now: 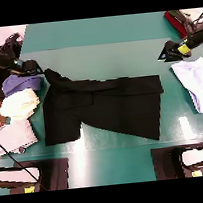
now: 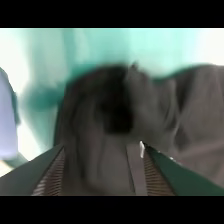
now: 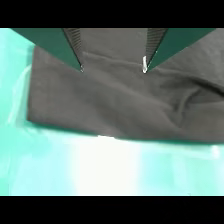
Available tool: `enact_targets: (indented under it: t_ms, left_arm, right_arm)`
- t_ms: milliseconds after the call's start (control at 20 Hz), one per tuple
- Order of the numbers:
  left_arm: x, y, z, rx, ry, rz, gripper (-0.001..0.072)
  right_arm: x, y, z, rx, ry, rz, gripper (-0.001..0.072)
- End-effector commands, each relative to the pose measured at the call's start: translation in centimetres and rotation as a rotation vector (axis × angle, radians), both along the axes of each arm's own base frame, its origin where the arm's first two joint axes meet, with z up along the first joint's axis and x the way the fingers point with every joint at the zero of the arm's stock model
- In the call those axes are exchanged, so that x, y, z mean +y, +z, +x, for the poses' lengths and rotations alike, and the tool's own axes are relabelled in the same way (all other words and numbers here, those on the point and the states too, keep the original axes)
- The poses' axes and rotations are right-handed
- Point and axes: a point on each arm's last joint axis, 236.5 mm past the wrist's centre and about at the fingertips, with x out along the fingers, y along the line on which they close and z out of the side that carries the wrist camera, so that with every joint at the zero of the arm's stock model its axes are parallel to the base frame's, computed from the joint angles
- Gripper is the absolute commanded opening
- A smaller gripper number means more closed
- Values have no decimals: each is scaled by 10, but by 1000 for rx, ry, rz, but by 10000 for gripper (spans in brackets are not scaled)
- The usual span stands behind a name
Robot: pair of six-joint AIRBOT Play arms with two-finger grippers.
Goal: Fold the shirts.
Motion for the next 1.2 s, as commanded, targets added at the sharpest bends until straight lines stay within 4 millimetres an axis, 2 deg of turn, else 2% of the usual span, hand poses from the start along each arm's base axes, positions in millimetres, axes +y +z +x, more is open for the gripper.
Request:
enact_targets:
  t_ms: [0,100,250,300,400,550,850,1150]
  left_arm:
    - [14,-18,-36,158,51,-158,547]
    - [10,-48,-62,270,55,-192,548]
    - [-10,-87,-99,385,-7,-229,548]
    - [-12,-97,-107,407,-4,-233,548]
    - [-8,-113,-110,411,23,-212,548]
    - [1,-122,-106,394,44,-169,548]
    - [27,-133,-118,427,42,-41,548]
    - [27,-133,-112,405,57,-44,548]
  right_arm:
    - [-11,20,-2,-38,-8,-11,429]
    - [-11,23,-3,-45,-8,-14,429]
    - [-7,22,-3,-44,0,-13,429]
    - [-4,22,-3,-43,6,-13,429]
    - [2,22,-3,-43,20,-12,429]
    - [11,22,-4,-43,40,-12,429]
    - [19,22,-4,-43,59,-12,429]
    - [20,22,-6,-38,61,-10,429]
